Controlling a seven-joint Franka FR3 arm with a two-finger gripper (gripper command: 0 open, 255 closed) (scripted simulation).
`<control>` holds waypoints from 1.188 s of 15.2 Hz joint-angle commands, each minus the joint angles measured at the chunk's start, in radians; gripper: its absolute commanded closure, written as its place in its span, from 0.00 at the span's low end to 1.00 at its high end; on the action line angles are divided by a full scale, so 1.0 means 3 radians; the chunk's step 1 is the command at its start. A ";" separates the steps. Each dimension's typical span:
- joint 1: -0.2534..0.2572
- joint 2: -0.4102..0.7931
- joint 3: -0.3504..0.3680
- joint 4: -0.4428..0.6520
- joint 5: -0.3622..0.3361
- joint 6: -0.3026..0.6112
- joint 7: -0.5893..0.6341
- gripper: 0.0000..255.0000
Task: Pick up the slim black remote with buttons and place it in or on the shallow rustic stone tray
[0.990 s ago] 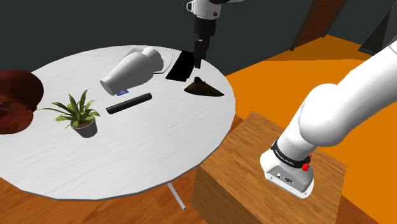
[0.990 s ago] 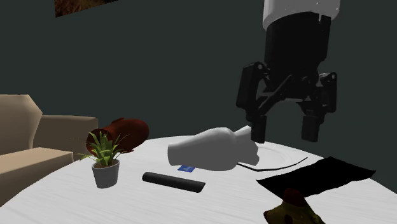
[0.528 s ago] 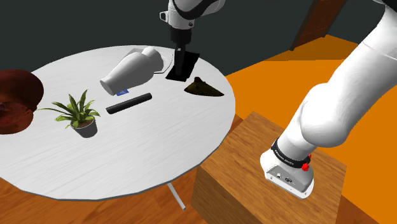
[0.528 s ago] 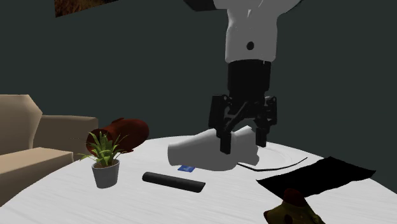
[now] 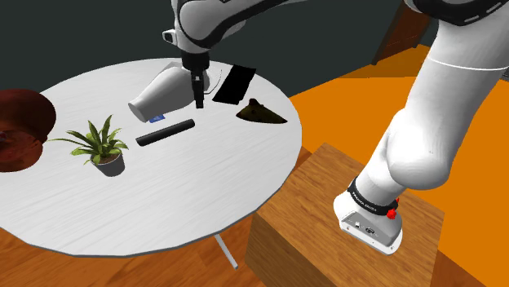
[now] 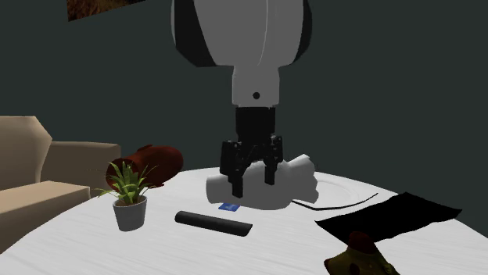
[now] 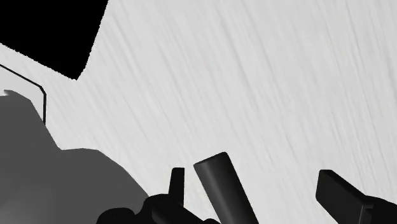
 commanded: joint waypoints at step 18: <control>0.0408 0.1254 0.0212 0.0943 -0.0501 0.0385 -0.0439 0.00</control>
